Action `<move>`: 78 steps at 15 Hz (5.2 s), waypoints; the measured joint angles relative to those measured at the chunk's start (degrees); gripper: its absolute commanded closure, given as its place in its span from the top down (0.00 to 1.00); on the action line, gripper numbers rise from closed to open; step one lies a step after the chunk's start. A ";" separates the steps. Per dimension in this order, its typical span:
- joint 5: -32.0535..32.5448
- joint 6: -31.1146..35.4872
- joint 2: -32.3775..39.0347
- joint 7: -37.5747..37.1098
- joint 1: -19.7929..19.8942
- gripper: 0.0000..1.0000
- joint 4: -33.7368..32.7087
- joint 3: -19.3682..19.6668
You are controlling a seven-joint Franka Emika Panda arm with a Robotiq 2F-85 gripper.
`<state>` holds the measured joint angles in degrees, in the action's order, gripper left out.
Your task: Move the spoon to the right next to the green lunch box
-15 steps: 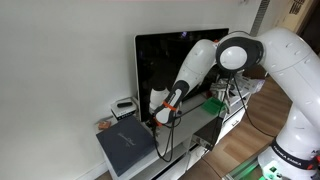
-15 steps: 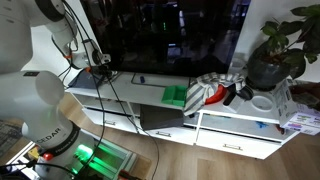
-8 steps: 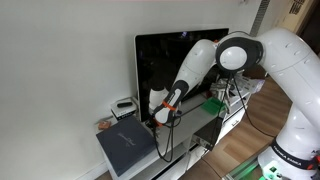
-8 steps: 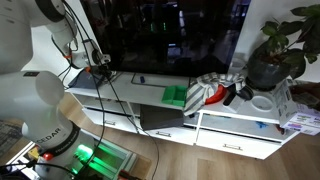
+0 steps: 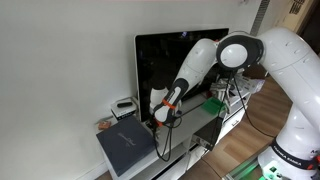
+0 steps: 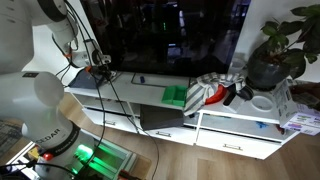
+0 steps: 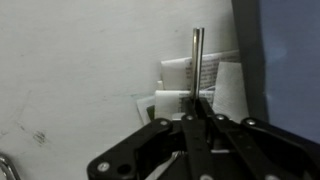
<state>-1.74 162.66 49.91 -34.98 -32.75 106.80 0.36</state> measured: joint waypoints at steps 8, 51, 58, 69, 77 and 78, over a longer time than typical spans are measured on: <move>-4.82 0.76 -3.63 -0.56 3.88 0.02 7.75 -1.02; -0.04 13.26 -14.61 7.13 17.53 0.02 31.45 17.88; -0.11 14.21 -14.68 15.72 24.25 0.09 28.04 14.42; -0.56 14.10 -13.65 18.43 28.76 0.02 25.44 9.69; -0.78 8.51 -9.54 22.36 36.33 0.02 19.78 4.05; -0.85 7.84 -8.95 22.41 36.59 0.02 19.06 4.00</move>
<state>-2.58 170.49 40.97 -12.57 3.84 125.87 4.36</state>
